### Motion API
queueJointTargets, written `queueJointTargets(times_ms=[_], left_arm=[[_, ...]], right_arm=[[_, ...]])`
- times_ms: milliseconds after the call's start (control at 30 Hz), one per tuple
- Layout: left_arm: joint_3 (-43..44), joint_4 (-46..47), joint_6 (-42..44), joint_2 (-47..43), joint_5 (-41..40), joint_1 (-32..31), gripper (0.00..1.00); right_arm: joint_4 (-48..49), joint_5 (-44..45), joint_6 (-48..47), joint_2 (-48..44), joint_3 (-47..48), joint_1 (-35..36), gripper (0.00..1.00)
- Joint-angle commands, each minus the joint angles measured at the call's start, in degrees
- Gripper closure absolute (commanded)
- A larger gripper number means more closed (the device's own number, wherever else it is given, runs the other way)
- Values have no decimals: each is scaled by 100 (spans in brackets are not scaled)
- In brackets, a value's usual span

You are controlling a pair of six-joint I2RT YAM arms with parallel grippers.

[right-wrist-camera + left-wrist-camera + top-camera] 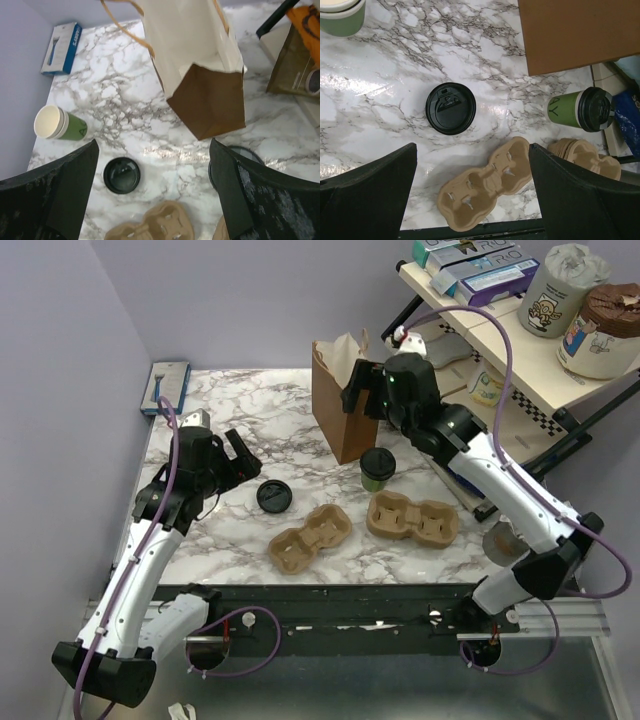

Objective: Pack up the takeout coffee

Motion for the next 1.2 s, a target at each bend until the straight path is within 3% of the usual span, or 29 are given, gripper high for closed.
queueJointTargets(times_ms=[0, 133, 300, 467, 633, 867, 967, 1033, 1167], left_arm=[[237, -2, 280, 40, 430, 41, 1], [316, -107, 395, 128, 510, 41, 1], [360, -151, 483, 128, 589, 41, 1], [465, -204, 509, 154, 519, 41, 1], [544, -274, 483, 251, 396, 41, 1], [728, -99, 369, 400, 571, 50, 1], [1008, 68, 272, 619, 677, 50, 1], [1194, 209, 237, 795, 878, 50, 1], [1826, 209, 211, 1374, 1230, 50, 1]], right_arm=[[-433, 208, -955, 627, 951, -367, 0], [-415, 86, -1492, 1199, 1506, -815, 0], [-389, -722, -2063, 2007, 2183, -1089, 5], [-442, -505, -2380, 2579, 2799, -1159, 9], [-424, -547, -2486, 2825, 2809, -1299, 13], [-617, -978, -2468, 2958, 2668, -1370, 33], [-793, -1049, -2486, 2958, 2589, -1370, 35], [-793, -1013, -2573, 2966, 2554, -1370, 43], [-898, -1600, -3081, 3002, 2650, -1361, 68]])
